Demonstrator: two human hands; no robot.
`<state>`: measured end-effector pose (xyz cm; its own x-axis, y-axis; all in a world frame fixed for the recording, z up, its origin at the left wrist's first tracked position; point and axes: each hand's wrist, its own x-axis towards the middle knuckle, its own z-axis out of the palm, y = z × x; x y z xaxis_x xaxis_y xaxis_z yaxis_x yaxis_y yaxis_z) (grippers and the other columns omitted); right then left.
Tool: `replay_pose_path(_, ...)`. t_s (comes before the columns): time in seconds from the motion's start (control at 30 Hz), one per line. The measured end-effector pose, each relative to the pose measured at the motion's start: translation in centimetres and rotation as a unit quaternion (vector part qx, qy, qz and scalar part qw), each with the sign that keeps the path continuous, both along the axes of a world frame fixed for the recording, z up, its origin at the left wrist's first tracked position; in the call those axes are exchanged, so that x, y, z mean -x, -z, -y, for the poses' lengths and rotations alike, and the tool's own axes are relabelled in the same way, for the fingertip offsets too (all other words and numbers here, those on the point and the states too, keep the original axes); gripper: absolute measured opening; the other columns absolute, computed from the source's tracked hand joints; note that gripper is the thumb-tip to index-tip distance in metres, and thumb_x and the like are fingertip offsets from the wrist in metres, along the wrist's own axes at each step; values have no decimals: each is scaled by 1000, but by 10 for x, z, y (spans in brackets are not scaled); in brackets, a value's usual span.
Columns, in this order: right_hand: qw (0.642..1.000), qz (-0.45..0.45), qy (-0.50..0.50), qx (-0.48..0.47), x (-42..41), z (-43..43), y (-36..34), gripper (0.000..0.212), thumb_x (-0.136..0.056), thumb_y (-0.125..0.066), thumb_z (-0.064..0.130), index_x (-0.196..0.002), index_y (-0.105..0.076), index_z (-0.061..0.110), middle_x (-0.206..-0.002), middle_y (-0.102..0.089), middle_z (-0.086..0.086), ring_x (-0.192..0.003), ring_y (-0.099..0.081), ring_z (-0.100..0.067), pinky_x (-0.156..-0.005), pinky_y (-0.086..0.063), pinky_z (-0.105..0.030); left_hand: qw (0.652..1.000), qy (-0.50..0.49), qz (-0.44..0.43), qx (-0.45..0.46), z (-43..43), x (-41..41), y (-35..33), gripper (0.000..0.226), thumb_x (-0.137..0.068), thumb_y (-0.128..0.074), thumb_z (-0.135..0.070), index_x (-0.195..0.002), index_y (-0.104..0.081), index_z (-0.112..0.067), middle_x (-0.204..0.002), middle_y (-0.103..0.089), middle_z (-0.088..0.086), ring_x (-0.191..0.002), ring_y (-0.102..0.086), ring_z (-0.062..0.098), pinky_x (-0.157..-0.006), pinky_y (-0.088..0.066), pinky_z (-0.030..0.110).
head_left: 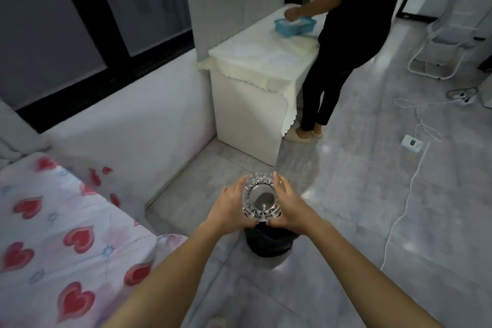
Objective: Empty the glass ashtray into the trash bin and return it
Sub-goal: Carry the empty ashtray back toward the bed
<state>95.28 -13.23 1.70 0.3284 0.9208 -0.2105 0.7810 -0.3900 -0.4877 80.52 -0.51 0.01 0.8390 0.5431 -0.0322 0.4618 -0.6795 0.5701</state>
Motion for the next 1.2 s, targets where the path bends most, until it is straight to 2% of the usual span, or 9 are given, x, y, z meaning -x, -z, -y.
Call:
replay_pose_path(0.1,987,141,-73,-16,22,-16,-13,125,-66,-75,58,-152,6,18,-157,-16,-8,-119,-55,-31,-85,-53,-42,999,-41,-3,-33,-4,36,-6,124,-57,-80,-51,-150,-9,-9,-152,-34,6,-140,-32,22,-120,-14,47)
replay_pose_path(0.2,970,201,-130,-43,47,-40,-26,124,-63,-72,66,-153,-2,17,-155,-26,-9,-132,-43,-28,-95,-48,-42,994,-90,-4,-66,-12,75,-14,125,-57,-79,-52,-150,-7,-8,-155,-30,6,-142,-29,20,-120,-11,46)
replay_pose_path(0.33,937,257,-226,-66,97,-80,-47,122,-63,-66,73,-153,-6,14,-154,-32,-11,-133,-43,-28,-101,-43,-41,978,-172,-9,-121,-20,138,-31,121,-59,-78,-53,-149,-13,-8,-154,-31,6,-141,-29,22,-119,-10,46)
replay_pose_path(0.5,893,285,-326,-121,180,-128,-71,120,-61,-62,77,-151,-16,11,-146,-44,-9,-130,-45,-28,-102,-39,-41,947,-266,-51,-174,-27,230,-57,118,-61,-72,-61,-150,-12,-11,-151,-35,5,-139,-32,21,-118,-12,50)
replay_pose_path(0.63,853,296,-399,-162,257,-157,-83,116,-64,-59,78,-151,-19,12,-146,-43,-7,-132,-40,-27,-109,-30,-41,915,-334,-113,-195,-28,307,-73,114,-60,-68,-64,-148,-16,-14,-148,-39,3,-135,-36,22,-115,-23,49)
replay_pose_path(0.77,818,294,-460,-181,349,-173,-84,115,-67,-53,81,-152,-15,12,-151,-36,-7,-140,-28,-29,-115,-21,-46,882,-398,-170,-187,-18,395,-74,118,-60,-61,-71,-149,-12,-12,-151,-33,5,-137,-32,24,-117,-14,52)
replay_pose_path(0.9,789,290,-509,-183,435,-179,-74,117,-67,-49,84,-150,-18,9,-151,-35,-8,-140,-26,-29,-115,-19,-49,869,-435,-185,-148,-5,481,-62,121,-60,-60,-72,-149,-9,-9,-151,-33,6,-139,-30,24,-117,-13,49)
replay_pose_path(1.07,783,276,-536,-154,540,-182,-55,116,-69,-48,83,-151,-12,10,-154,-31,-11,-142,-23,-31,-116,-17,-50,862,-457,-201,-90,7,583,-49,120,-66,-64,-63,-150,2,-9,-158,-17,10,-145,-14,24,-120,-1,49)
replay_pose_path(1.2,784,260,-549,-129,616,-187,-37,117,-69,-49,82,-152,-8,11,-156,-28,-11,-144,-21,-29,-117,-14,-49,857,-474,-185,-75,11,657,-34,124,-60,-60,-73,-151,-3,-12,-155,-26,8,-144,-20,23,-120,-3,48)
